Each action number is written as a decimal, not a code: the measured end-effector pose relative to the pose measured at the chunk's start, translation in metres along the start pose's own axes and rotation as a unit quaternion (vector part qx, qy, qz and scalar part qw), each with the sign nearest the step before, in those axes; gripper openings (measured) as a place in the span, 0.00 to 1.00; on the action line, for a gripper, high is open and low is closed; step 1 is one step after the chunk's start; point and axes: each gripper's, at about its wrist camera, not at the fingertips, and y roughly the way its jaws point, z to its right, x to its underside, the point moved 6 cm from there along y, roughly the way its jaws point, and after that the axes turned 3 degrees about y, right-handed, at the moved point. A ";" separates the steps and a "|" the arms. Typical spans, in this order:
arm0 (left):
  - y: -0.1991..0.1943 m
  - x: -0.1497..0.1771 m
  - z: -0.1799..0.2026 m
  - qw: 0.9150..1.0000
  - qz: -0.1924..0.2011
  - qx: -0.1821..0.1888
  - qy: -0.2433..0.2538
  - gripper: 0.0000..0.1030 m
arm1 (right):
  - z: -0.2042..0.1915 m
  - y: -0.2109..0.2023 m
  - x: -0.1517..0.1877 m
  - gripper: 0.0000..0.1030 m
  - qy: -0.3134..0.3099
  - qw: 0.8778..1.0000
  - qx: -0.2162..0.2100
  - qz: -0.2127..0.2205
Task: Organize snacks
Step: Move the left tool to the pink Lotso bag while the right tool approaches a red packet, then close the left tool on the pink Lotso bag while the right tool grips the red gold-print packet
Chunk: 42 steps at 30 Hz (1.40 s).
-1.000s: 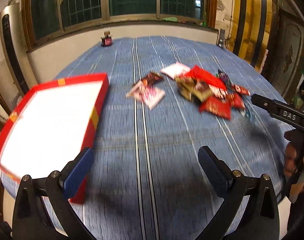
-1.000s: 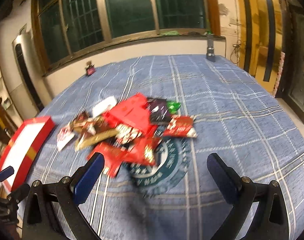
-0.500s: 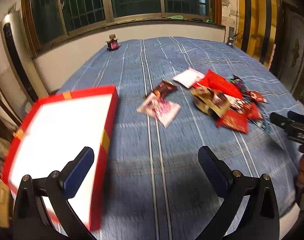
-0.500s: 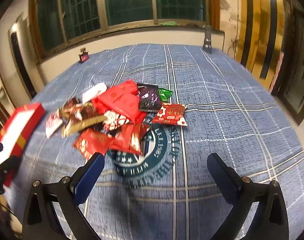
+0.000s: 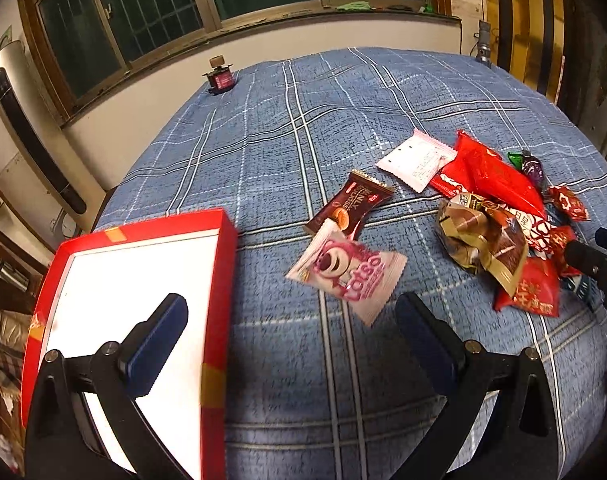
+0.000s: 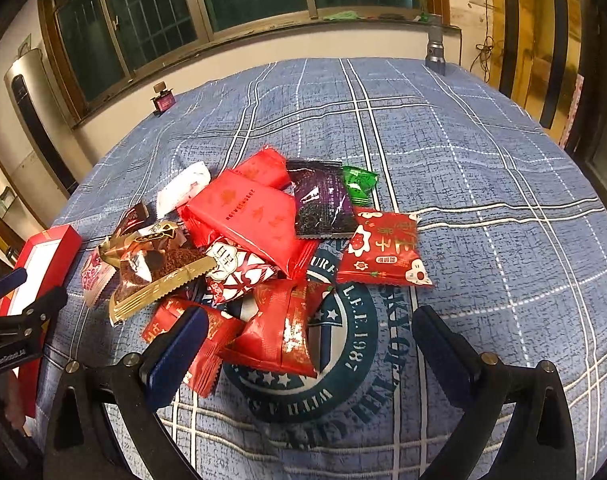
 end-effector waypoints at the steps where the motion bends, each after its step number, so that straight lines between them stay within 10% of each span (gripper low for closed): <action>1: 0.002 -0.001 0.002 1.000 0.000 -0.002 0.002 1.00 | 0.001 0.001 0.000 0.99 0.002 1.000 -0.003 -0.001; 21: 0.044 -0.008 0.014 0.999 -0.035 -0.006 -0.005 1.00 | 0.004 0.017 0.001 0.97 0.013 1.000 -0.011 -0.026; 29: 0.061 -0.013 0.012 0.997 -0.051 0.031 -0.048 0.99 | 0.001 0.018 0.001 0.74 -0.005 0.999 0.028 -0.024; 37: 0.053 -0.014 0.025 0.995 -0.031 0.091 -0.032 0.63 | -0.006 0.016 0.006 0.40 -0.038 0.998 0.055 -0.022; 42: 0.050 -0.016 0.028 0.994 -0.028 0.099 -0.023 0.54 | -0.001 0.014 0.004 0.37 -0.015 0.999 0.030 -0.018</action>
